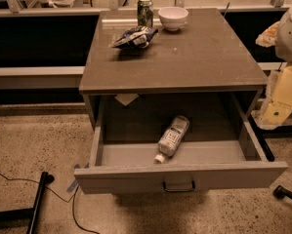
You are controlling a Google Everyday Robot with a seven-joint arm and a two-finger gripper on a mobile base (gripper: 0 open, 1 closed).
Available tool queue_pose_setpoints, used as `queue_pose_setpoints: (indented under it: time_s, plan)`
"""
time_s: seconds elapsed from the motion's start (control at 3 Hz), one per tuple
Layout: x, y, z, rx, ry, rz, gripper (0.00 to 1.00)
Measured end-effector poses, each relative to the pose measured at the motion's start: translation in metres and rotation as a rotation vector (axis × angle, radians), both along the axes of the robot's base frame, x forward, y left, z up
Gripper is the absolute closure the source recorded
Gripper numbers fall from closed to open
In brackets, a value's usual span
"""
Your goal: Pick blue plastic bottle from top drawer and place on counter
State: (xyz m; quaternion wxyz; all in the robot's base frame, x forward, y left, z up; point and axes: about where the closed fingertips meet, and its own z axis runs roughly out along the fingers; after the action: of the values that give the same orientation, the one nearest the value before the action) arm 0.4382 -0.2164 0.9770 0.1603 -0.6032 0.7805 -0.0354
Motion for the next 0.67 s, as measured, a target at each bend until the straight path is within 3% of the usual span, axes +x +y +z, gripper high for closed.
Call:
queue_pose_setpoints:
  time_s: [0.67]
  plan:
    - [0.0013,0.0009,-0.0010,-0.019,-0.005,-0.002,0.00]
